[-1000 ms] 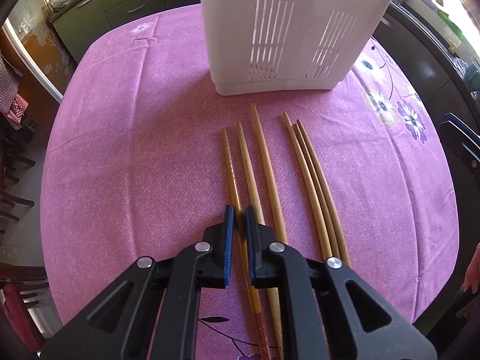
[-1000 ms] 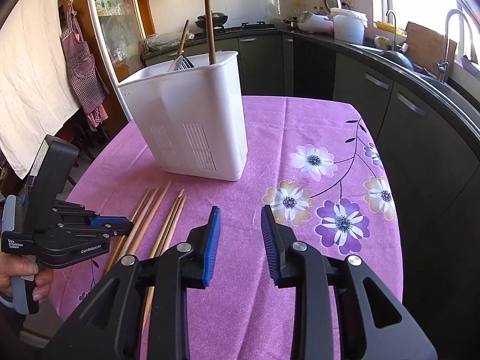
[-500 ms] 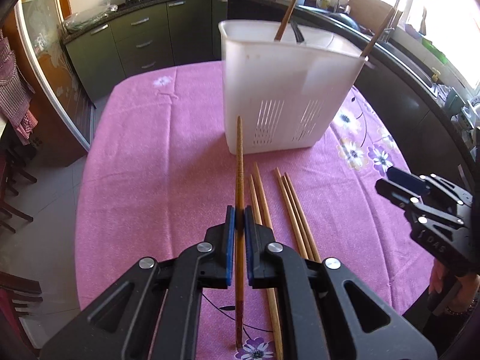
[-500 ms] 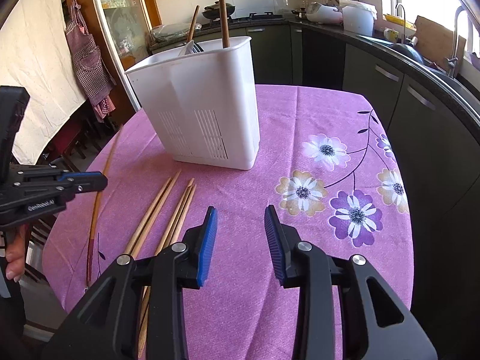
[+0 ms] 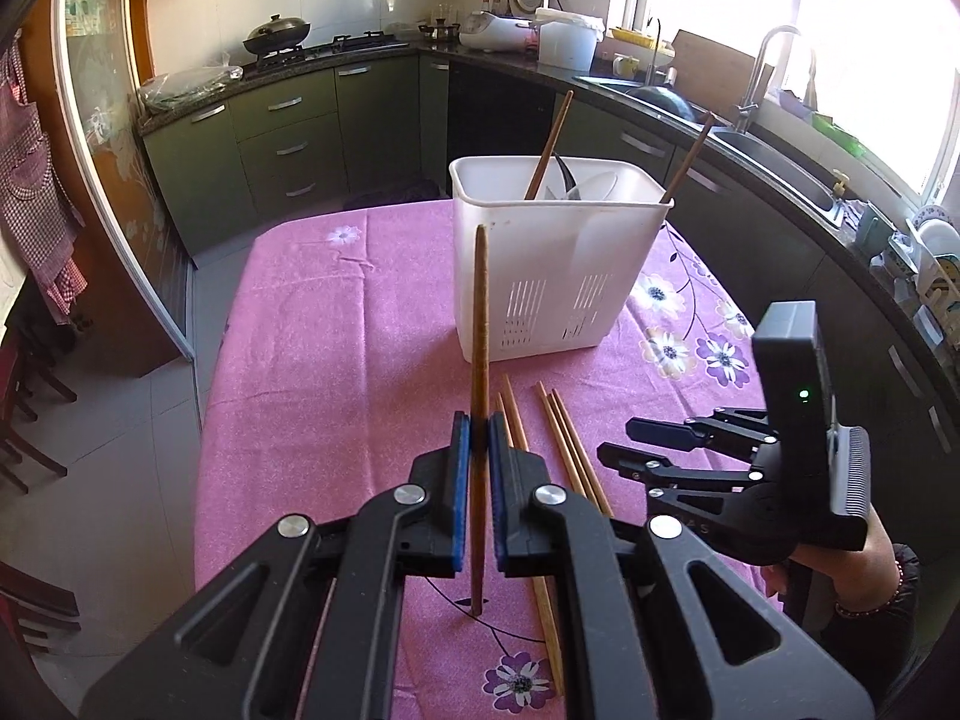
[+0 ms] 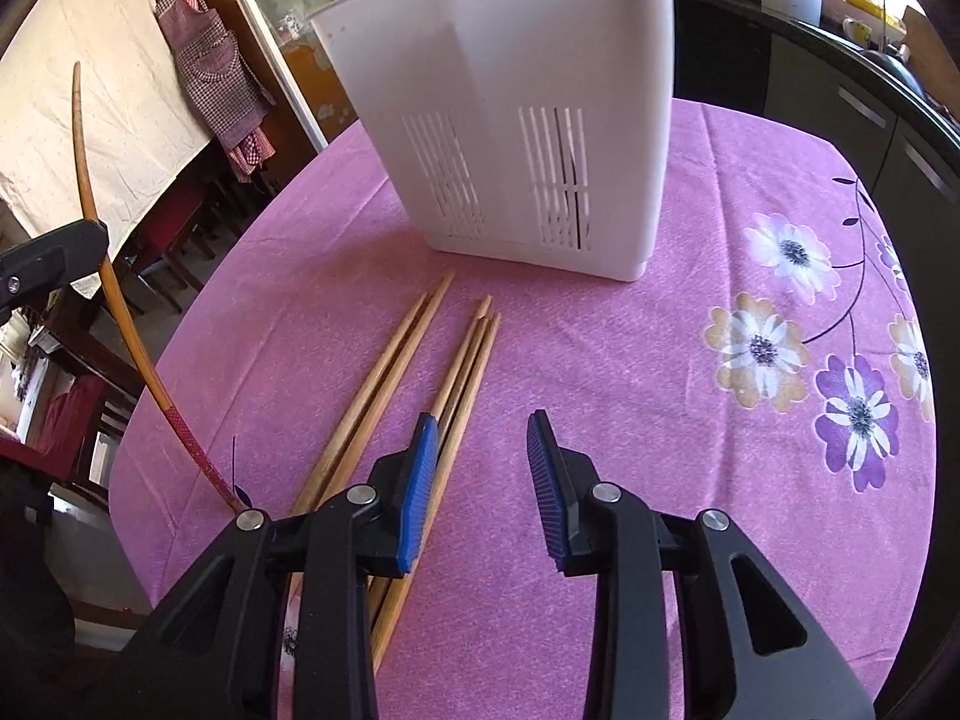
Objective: Organize utensils
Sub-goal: 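Grasp a wooden chopstick with the right tool while the left tool holds its chopstick upright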
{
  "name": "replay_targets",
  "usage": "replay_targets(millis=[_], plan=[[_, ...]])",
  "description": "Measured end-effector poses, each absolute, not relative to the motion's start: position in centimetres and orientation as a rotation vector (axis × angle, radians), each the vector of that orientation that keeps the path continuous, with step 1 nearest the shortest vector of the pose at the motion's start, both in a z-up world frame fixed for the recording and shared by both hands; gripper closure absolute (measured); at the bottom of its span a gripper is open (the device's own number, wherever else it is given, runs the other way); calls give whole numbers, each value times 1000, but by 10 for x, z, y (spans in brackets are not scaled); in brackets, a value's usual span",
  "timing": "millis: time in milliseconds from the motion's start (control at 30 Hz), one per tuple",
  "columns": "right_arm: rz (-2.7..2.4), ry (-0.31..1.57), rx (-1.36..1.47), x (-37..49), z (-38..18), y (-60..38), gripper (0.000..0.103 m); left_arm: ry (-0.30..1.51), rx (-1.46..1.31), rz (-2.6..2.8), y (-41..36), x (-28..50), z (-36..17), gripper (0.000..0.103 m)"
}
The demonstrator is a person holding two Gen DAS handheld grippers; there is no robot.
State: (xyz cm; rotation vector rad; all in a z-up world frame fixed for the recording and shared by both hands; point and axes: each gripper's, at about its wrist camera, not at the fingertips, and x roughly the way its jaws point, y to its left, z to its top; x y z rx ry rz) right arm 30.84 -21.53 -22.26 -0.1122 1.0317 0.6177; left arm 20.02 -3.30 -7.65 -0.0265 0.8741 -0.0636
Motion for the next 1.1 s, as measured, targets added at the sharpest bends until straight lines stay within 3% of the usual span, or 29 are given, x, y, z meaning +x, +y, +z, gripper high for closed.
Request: replay_targets(millis=[633, 733, 867, 1100], plan=[[567, 1066, -222, 308, -236, -193, 74, 860, -33, -81, -30, 194, -75, 97], [563, 1061, -253, 306, -238, -185, 77, 861, -31, -81, -30, 194, -75, 97], [544, 1046, -284, 312, -240, -180, 90, 860, -29, -85, -29, 193, -74, 97], [532, 1020, -261, 313, -235, -181, 96, 857, -29, -89, -28, 190, -73, 97]])
